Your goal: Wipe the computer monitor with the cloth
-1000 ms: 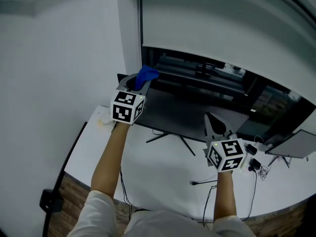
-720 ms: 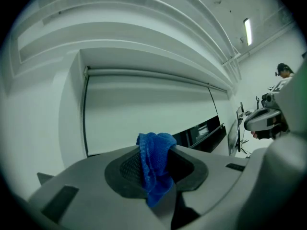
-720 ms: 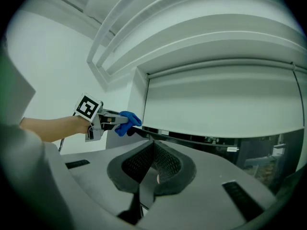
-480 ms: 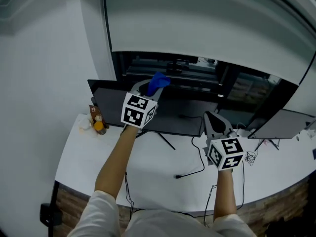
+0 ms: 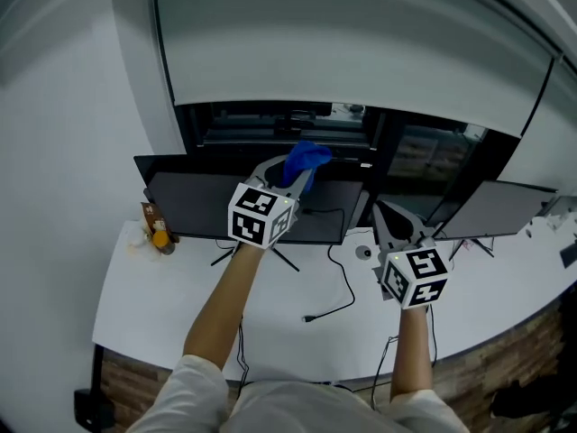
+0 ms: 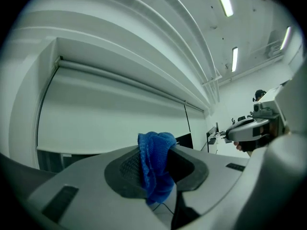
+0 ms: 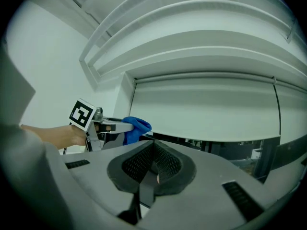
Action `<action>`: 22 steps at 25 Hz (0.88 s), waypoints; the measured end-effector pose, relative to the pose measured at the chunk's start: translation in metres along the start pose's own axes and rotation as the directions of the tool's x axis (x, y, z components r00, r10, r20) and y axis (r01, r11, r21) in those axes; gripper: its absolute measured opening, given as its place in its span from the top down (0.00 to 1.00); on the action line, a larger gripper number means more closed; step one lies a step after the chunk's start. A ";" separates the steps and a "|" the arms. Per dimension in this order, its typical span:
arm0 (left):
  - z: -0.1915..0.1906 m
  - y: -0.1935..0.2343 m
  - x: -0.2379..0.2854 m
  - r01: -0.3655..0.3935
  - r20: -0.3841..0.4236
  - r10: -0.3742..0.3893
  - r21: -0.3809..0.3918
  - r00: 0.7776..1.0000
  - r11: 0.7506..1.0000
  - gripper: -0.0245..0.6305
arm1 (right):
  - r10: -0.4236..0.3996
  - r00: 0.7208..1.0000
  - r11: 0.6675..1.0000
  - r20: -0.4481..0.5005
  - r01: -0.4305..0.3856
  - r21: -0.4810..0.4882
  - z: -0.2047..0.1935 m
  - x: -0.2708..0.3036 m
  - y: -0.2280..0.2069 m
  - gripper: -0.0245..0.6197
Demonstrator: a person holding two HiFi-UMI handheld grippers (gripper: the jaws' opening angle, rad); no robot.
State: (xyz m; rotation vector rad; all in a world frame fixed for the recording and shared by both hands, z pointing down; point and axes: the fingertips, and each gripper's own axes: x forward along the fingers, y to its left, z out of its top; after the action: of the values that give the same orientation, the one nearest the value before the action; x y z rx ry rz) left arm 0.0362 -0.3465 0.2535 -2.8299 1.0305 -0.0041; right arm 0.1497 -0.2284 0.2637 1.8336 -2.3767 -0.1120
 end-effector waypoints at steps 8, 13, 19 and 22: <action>0.022 -0.006 -0.078 -0.052 0.082 0.048 0.051 0.995 0.997 0.77 | -0.011 0.999 0.999 0.031 0.012 -0.036 0.009 -0.011 0.006 0.94; 0.021 0.008 -0.135 -0.133 0.089 0.123 0.121 0.988 0.984 0.77 | 0.008 1.000 0.998 0.024 -0.007 -0.067 0.006 -0.007 0.027 0.94; 0.003 0.030 -0.181 -0.208 0.066 0.202 0.101 0.977 0.973 0.77 | 0.056 0.997 0.994 0.061 -0.050 -0.094 0.011 0.000 0.061 0.94; -0.006 0.035 -0.197 -0.222 0.058 0.216 0.105 0.975 0.969 0.77 | 0.066 0.994 0.994 0.083 -0.059 -0.089 0.013 0.000 0.076 0.94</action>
State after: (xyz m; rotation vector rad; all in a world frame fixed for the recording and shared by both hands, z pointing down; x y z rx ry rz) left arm -0.1371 -0.2475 0.2639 -2.5910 1.2842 0.0252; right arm 0.0753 -0.2090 0.2618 1.7481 -2.4418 -0.2879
